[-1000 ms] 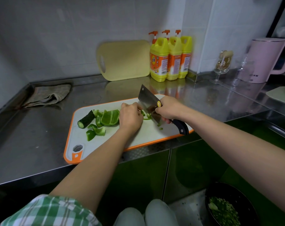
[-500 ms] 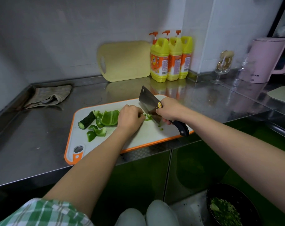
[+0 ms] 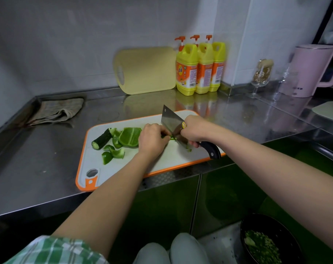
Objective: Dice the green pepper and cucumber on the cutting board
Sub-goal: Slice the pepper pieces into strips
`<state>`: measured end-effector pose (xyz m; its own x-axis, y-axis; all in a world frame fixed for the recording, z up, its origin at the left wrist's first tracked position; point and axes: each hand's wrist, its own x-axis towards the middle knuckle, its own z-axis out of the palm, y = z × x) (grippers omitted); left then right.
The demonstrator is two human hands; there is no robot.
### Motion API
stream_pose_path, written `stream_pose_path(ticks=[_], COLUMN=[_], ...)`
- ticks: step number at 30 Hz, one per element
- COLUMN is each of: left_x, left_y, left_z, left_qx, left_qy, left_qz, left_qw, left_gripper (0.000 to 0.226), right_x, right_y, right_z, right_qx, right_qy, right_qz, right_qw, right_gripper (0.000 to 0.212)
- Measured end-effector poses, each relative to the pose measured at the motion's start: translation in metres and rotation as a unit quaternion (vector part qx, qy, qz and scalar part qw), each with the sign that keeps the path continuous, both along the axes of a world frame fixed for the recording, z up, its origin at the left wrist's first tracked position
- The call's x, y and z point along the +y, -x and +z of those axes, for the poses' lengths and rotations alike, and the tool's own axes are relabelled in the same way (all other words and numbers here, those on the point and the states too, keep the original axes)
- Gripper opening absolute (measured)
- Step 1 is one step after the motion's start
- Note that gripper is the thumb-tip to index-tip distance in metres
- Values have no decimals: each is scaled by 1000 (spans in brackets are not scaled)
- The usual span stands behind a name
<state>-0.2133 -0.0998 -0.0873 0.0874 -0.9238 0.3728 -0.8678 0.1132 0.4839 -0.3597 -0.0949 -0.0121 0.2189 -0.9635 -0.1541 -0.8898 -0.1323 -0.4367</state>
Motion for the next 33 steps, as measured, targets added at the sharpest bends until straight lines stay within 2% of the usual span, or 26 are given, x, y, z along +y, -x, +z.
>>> stream_pose_path(ticks=[4, 11, 14, 18, 23, 29, 33], left_x=[0, 1, 2, 3, 3, 5, 5], left_y=[0, -1, -1, -1, 0, -4, -7], left_z=[-1, -1, -1, 0, 0, 3, 5], left_qx=[3, 22, 22, 28, 27, 14, -64], left_qy=[4, 3, 8, 16, 14, 10, 25], left_qz=[4, -8, -11, -2, -2, -12, 31], left_qw=[1000, 1000, 1000, 999, 1000, 1000, 997], left_gripper=[10, 12, 12, 7, 9, 25, 31], right_x=[-1, -11, -9, -1, -1, -10, -5], right_y=[-13, -8, -7, -10, -19, -12, -5], right_z=[-5, -17, -7, -1, -11, -18, -12], right_qx=[42, -5, 8, 21, 51, -11, -33], right_qy=[3, 74, 61, 21, 31, 52, 47], right_qz=[0, -30, -14, 6, 9, -23, -17], right_qw=[999, 997, 998, 1000, 998, 998, 998], right_gripper=[20, 17, 14, 25, 7, 18, 29])
